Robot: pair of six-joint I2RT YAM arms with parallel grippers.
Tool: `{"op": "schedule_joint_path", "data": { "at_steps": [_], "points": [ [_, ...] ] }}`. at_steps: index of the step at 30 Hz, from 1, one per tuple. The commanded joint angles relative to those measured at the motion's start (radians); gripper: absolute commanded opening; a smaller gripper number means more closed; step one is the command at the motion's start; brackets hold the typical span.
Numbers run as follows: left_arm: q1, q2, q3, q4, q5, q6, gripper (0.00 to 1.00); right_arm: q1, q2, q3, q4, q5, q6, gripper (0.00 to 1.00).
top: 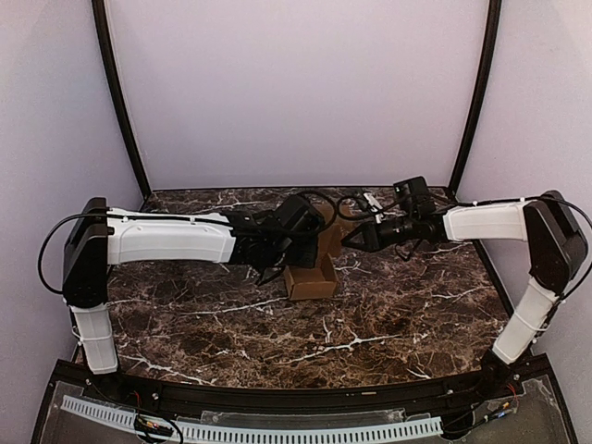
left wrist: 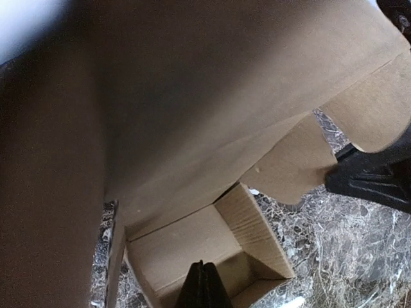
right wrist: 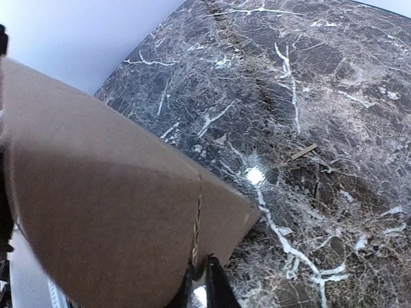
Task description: Fold the paper box
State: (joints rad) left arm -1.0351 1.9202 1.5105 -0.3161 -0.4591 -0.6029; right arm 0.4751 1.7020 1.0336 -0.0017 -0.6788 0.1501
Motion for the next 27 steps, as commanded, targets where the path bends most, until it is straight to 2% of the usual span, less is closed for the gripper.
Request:
{"op": "schedule_joint_path", "data": {
  "at_steps": [1, 4, 9, 10, 11, 13, 14, 19, 22, 27],
  "points": [
    [-0.001, -0.047, -0.06, 0.05, -0.067, -0.03, 0.01, 0.029, -0.071, -0.023, 0.092, -0.096, 0.085, 0.15],
    [-0.001, -0.063, -0.079, 0.053, -0.092, 0.004, 0.01, 0.02, -0.114, -0.032, 0.05, -0.123, 0.069, 0.17],
    [0.004, -0.1, -0.146, 0.118, -0.103, 0.144, 0.03, -0.056, -0.181, -0.02, -0.168, -0.094, -0.125, 0.26],
    [0.008, -0.105, -0.148, 0.12, -0.073, 0.155, 0.06, -0.073, -0.188, -0.019, -0.206, -0.096, -0.165, 0.27],
    [0.016, -0.107, -0.148, 0.116, -0.052, 0.175, 0.22, -0.089, -0.192, -0.018, -0.24, -0.1, -0.198, 0.28],
    [0.019, -0.123, -0.154, 0.095, -0.029, 0.165, 0.4, -0.122, -0.204, -0.016, -0.29, -0.104, -0.254, 0.3],
    [0.019, -0.143, -0.161, 0.093, -0.018, 0.156, 0.44, -0.138, -0.209, -0.016, -0.3, -0.106, -0.271, 0.3],
    [0.027, -0.217, -0.232, 0.129, 0.006, 0.117, 0.46, -0.18, -0.188, 0.028, -0.319, -0.081, -0.372, 0.31],
    [0.044, -0.204, -0.224, 0.123, 0.014, 0.145, 0.41, -0.184, -0.141, 0.062, -0.289, -0.062, -0.436, 0.31],
    [0.06, -0.139, -0.178, 0.11, 0.08, 0.211, 0.4, -0.184, -0.024, 0.125, -0.224, -0.075, -0.534, 0.31]
  ]
}}
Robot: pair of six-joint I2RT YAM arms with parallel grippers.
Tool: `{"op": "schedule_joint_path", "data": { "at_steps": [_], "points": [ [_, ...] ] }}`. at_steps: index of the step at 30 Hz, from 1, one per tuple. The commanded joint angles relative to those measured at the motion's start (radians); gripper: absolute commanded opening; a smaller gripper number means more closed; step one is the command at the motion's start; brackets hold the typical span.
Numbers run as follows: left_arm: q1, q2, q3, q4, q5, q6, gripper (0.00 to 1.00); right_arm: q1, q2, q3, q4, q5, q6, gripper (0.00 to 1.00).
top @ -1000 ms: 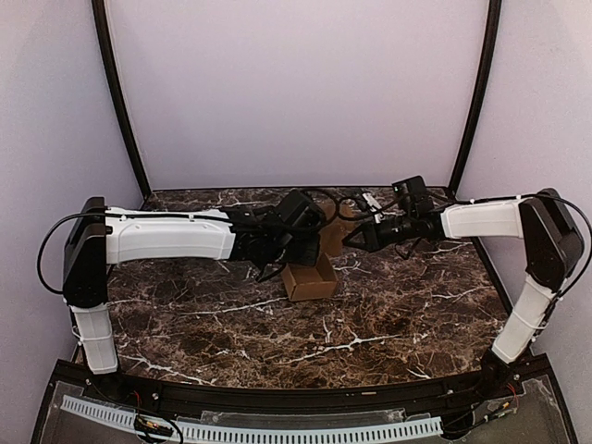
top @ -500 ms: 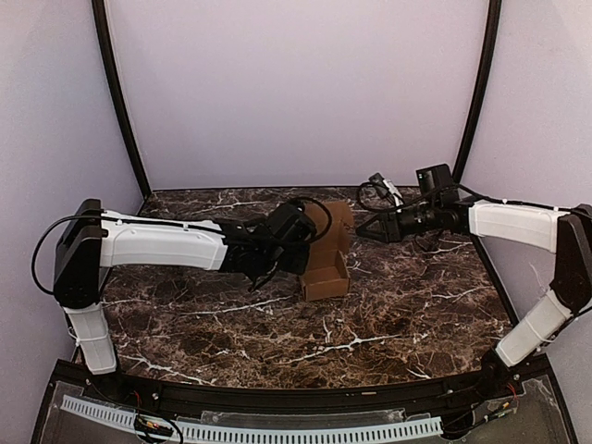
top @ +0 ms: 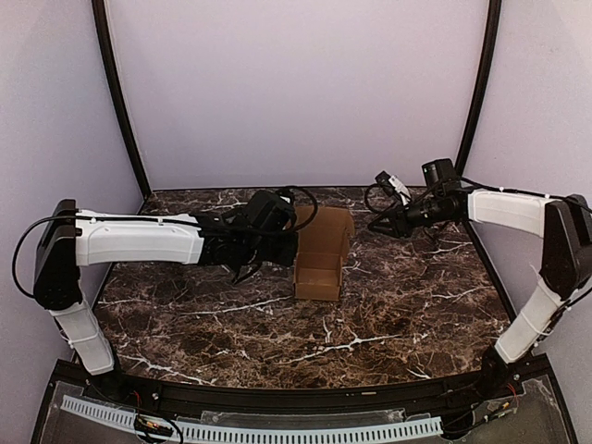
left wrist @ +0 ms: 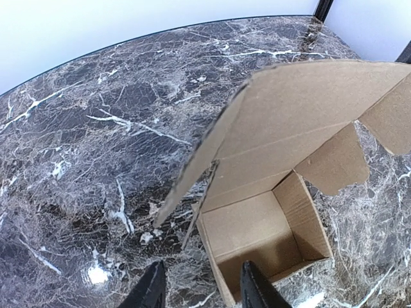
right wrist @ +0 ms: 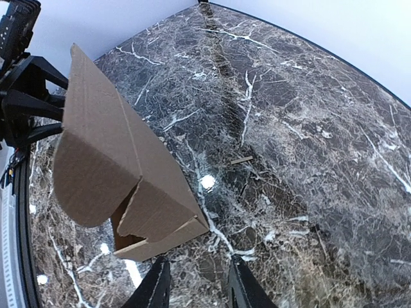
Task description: Fold the paper box
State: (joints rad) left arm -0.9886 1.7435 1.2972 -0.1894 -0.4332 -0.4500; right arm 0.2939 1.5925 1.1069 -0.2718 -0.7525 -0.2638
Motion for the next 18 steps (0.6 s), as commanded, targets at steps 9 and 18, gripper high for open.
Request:
{"op": "schedule_joint_path", "data": {
  "at_steps": [9, 18],
  "points": [
    [0.021, 0.081, 0.054, 0.032, 0.108, 0.138, 0.19, 0.014, 0.22, 0.11, -0.005, -0.176, -0.289, 0.35],
    [0.023, 0.105, 0.028, 0.128, 0.114, 0.227, 0.01, 0.064, 0.19, 0.055, 0.017, -0.186, -0.298, 0.35]
  ]
}}
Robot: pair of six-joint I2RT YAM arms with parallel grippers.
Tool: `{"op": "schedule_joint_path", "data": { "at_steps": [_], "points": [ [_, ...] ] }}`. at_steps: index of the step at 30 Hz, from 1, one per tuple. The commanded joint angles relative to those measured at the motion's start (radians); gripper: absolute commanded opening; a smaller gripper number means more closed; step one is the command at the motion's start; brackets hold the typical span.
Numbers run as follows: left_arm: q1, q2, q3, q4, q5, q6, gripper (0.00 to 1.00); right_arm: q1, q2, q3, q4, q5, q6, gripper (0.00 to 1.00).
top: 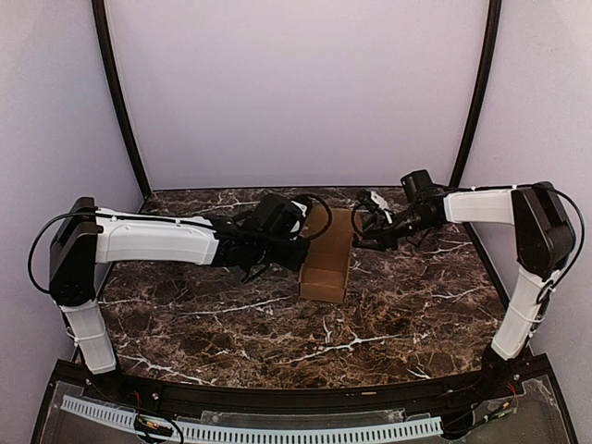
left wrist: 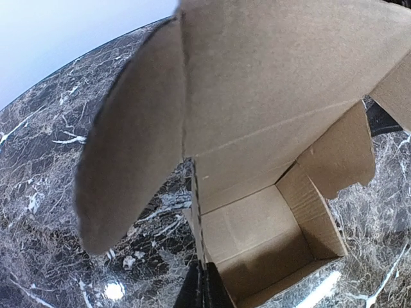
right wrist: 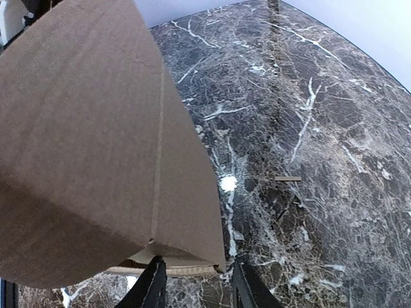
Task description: Fold the paper box
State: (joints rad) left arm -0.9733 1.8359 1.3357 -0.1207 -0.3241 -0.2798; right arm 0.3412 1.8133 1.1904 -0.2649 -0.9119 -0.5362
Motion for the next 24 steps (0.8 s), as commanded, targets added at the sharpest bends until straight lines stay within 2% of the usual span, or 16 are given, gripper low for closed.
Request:
{"op": "schedule_joint_path", "data": {
  "at_steps": [1, 13, 24],
  "points": [
    [0.008, 0.016, -0.012, 0.066, 0.002, 0.062, 0.01, 0.02, -0.038, -0.034, 0.01, -0.024, -0.029, 0.35],
    [0.008, 0.016, -0.085, 0.206, 0.02, 0.178, 0.01, 0.039, -0.078, -0.073, 0.023, -0.035, -0.035, 0.35],
    [0.008, -0.071, -0.243, 0.327, 0.062, 0.132, 0.01, 0.103, -0.106, -0.1, -0.004, 0.043, -0.121, 0.33]
  ]
}}
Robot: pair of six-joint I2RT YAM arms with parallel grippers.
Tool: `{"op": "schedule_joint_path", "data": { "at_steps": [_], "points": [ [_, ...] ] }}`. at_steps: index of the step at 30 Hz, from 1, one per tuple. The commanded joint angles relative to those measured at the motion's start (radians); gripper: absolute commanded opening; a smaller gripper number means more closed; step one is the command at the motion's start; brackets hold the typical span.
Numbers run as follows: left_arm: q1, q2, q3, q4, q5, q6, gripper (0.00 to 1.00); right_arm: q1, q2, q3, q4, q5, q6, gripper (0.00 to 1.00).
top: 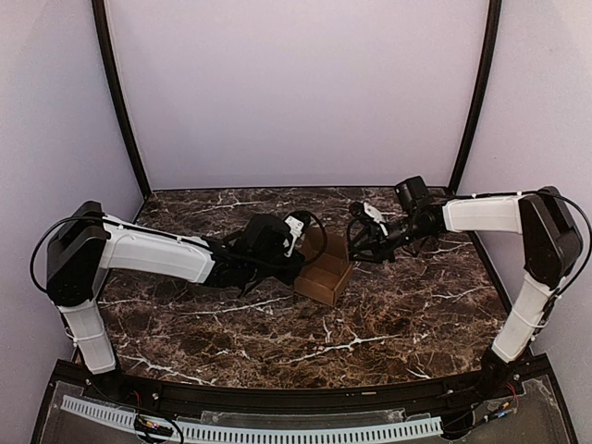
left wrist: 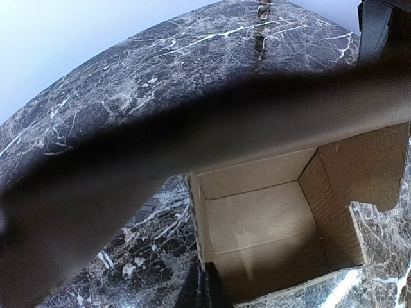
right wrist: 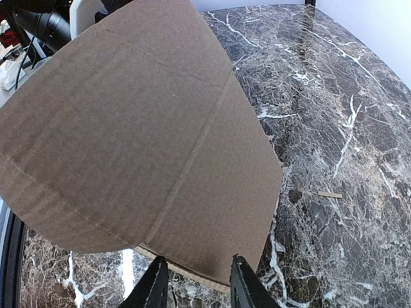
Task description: Fold the paper box
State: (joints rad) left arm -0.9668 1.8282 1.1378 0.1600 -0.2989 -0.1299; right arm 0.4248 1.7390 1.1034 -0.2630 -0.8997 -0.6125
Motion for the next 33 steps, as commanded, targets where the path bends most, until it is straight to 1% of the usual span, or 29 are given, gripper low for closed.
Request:
{"op": "schedule_joint_path", "data": {
  "at_steps": [1, 5, 10, 13, 22, 25, 29, 31, 33],
  "points": [
    [0.002, -0.066, -0.06, 0.058, 0.041, -0.027, 0.01, 0.023, -0.032, -0.012, -0.008, 0.039, -0.052, 0.33],
    [0.002, -0.074, -0.114, 0.096, 0.046, -0.052, 0.01, 0.034, -0.038, -0.021, -0.027, 0.071, -0.094, 0.32],
    [-0.001, -0.094, -0.231, 0.183, 0.07, -0.074, 0.01, 0.048, -0.053, -0.054, -0.028, 0.089, -0.121, 0.32],
    [-0.005, -0.104, -0.268, 0.208, 0.072, -0.076, 0.01, 0.064, -0.059, -0.07, -0.029, 0.118, -0.15, 0.32],
    [-0.028, -0.171, -0.372, 0.299, 0.044, -0.022, 0.02, 0.088, -0.093, -0.113, -0.04, 0.189, -0.197, 0.32],
    [-0.03, -0.197, -0.394, 0.311, 0.039, -0.003, 0.02, 0.088, -0.123, -0.078, -0.106, 0.192, -0.239, 0.34],
    [-0.033, -0.213, -0.399, 0.322, 0.043, 0.022, 0.01, 0.087, -0.152, 0.038, -0.226, 0.151, -0.247, 0.37],
    [-0.035, -0.211, -0.405, 0.334, 0.041, 0.035, 0.01, 0.087, -0.157, 0.085, -0.214, 0.136, -0.178, 0.37],
    [-0.038, -0.208, -0.422, 0.366, 0.038, 0.043, 0.01, 0.091, -0.149, 0.113, -0.155, 0.094, -0.088, 0.37]
  ]
}}
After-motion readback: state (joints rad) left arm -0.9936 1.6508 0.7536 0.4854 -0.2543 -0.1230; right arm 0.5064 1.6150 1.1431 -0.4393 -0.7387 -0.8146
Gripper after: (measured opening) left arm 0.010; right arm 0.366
